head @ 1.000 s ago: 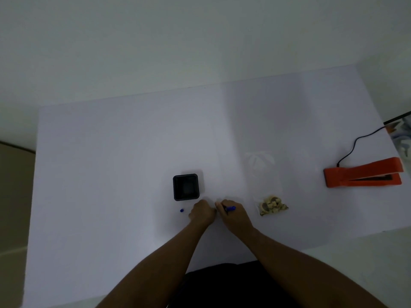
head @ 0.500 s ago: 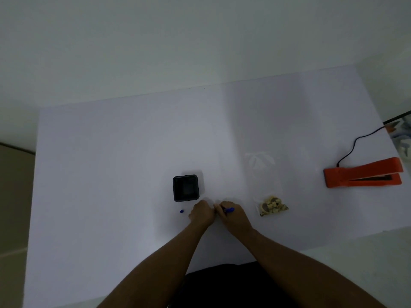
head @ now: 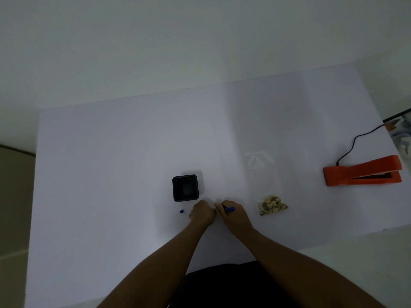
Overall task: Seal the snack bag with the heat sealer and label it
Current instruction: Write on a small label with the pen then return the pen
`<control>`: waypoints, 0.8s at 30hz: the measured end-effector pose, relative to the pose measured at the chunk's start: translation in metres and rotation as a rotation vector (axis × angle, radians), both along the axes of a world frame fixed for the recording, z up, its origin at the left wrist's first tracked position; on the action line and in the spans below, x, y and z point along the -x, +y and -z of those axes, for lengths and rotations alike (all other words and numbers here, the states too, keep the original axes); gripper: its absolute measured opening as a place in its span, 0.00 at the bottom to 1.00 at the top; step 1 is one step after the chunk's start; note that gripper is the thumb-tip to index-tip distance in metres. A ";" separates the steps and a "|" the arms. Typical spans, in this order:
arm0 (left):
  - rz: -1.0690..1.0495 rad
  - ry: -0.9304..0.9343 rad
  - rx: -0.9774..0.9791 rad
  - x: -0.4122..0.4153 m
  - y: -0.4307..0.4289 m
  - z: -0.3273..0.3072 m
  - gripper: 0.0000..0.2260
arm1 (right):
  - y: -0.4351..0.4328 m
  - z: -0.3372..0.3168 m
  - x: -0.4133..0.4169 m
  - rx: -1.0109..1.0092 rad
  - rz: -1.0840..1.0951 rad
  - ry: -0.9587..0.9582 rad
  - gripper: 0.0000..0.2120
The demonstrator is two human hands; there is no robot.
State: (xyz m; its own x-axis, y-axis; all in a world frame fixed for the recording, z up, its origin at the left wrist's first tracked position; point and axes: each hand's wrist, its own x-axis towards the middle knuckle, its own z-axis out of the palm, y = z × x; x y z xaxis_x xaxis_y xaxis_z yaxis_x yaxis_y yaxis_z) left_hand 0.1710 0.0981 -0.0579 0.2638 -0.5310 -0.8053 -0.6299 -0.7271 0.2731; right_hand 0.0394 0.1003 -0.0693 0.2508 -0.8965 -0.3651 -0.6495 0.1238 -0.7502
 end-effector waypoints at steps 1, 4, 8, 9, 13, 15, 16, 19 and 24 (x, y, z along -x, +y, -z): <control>-0.001 0.001 0.002 0.000 0.000 0.000 0.11 | 0.000 -0.001 0.000 0.003 -0.001 -0.001 0.18; -0.003 0.000 0.005 0.000 0.000 0.000 0.11 | 0.002 0.000 0.001 -0.004 0.012 0.002 0.19; -0.002 0.001 0.004 0.000 0.001 0.001 0.12 | 0.006 0.000 0.002 0.010 0.042 -0.004 0.19; -0.002 0.003 0.004 0.000 0.002 0.001 0.12 | 0.006 -0.001 0.002 0.021 0.048 -0.003 0.20; 0.005 0.003 0.005 0.000 0.002 0.002 0.12 | 0.008 -0.003 0.006 0.042 0.042 -0.001 0.19; 0.023 -0.009 0.001 0.000 0.001 0.003 0.10 | 0.009 -0.001 0.005 0.011 -0.002 -0.001 0.16; 0.035 -0.021 -0.002 0.000 0.001 0.003 0.08 | 0.010 0.001 0.003 -0.014 -0.020 -0.003 0.16; 0.055 -0.047 -0.006 0.000 0.001 0.004 0.05 | 0.010 0.002 -0.004 -0.075 -0.015 -0.021 0.15; 0.049 -0.039 0.001 0.000 0.003 0.007 0.05 | 0.009 0.000 -0.002 -0.084 -0.030 0.012 0.15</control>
State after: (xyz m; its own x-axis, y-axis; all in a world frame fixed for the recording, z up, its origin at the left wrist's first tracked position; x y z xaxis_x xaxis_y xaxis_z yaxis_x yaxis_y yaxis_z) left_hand 0.1708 0.1006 -0.0649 0.2683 -0.5449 -0.7944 -0.6752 -0.6946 0.2484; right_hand 0.0416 0.1095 -0.0697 0.2726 -0.8547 -0.4419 -0.6630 0.1660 -0.7300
